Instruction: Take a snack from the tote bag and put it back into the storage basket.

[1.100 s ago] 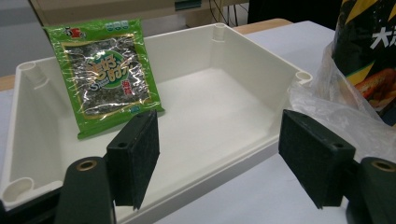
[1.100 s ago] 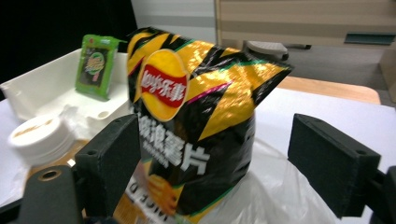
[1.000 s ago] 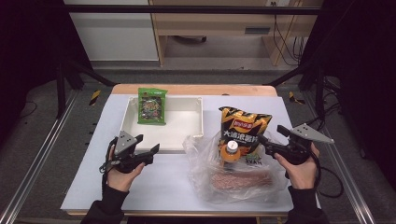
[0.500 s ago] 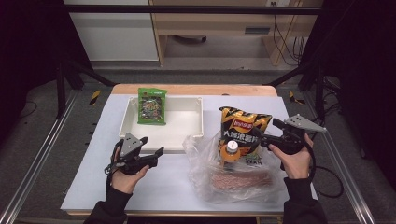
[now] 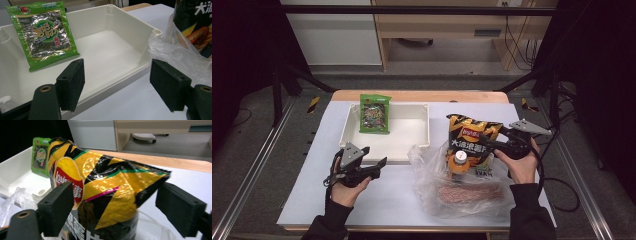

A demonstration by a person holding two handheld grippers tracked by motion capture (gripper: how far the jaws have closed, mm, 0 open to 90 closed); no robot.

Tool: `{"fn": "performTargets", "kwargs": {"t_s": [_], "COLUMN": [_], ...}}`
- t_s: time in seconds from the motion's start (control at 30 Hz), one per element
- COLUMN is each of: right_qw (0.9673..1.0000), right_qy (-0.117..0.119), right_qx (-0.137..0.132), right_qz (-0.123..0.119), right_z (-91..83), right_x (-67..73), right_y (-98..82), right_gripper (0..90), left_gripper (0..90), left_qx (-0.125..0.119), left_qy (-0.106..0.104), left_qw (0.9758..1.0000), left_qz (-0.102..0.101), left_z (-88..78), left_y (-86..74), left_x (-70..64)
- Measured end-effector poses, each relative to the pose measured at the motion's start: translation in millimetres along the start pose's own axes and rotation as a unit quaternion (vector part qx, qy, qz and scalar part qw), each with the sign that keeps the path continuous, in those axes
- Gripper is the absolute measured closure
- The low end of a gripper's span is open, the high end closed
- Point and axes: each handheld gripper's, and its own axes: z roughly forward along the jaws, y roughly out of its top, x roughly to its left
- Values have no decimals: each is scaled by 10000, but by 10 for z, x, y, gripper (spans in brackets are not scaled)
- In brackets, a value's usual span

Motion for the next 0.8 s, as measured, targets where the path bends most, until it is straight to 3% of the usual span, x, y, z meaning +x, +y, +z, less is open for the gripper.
{"fn": "performTargets", "kwargs": {"t_s": [0.3,0.6,0.8], "right_qw": [9998,9990,9989], "right_qy": [142,219,197], "right_qx": [-67,-164,-89], "right_qz": [-141,-340,-408], "right_z": [49,-27,-35], "right_x": [11,-15,-1], "right_y": [-9,-19,-23], "right_gripper": [375,702,811], "left_gripper": [280,282,283], "left_qx": [0,33,35], "left_qy": [28,22,17], "left_qw": [10000,10000,10000], "left_qz": [12,36,30], "left_z": [-9,6,15], "left_y": [8,2,-3], "left_x": [7,-6,-15]}}
